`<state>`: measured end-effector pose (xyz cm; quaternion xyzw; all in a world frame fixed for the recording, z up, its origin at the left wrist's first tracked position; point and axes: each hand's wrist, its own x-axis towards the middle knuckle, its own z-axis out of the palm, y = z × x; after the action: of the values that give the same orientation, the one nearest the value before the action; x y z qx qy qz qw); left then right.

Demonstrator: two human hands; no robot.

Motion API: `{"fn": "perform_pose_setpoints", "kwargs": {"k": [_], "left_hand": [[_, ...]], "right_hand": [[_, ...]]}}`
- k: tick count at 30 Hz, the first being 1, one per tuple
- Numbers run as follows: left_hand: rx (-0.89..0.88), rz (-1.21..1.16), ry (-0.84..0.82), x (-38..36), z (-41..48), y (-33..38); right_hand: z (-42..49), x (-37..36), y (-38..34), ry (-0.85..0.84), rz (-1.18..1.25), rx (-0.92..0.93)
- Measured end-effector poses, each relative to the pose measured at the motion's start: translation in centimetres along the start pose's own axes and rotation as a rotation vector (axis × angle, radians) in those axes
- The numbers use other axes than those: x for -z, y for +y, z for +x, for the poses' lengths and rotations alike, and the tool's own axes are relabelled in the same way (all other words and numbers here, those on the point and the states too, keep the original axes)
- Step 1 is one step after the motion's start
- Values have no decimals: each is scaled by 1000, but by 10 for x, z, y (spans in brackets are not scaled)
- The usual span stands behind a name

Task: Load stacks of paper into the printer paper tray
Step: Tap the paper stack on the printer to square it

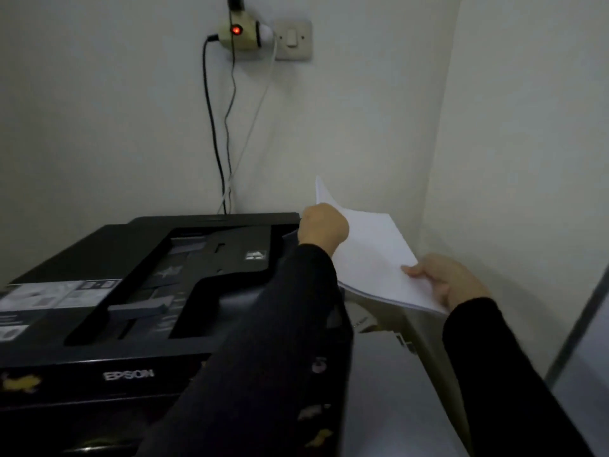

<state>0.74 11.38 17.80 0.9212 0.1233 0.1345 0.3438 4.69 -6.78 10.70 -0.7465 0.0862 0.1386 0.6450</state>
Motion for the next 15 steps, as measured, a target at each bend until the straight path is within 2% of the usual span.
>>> {"fn": "perform_pose_setpoints", "kwargs": {"k": [5,7,11,15], "left_hand": [[21,96,-41,73,26,-60],[29,120,-29,97,35,-95],[41,119,125,148,38,-166],[49,-93,315,199,37,-220]], "right_hand": [[-44,-72,-84,90,-389,92],[-52,-114,-100,86,-468,133],[-55,-202,-108,143,-388,210],[-59,-288,-109,156,-75,328]]}}
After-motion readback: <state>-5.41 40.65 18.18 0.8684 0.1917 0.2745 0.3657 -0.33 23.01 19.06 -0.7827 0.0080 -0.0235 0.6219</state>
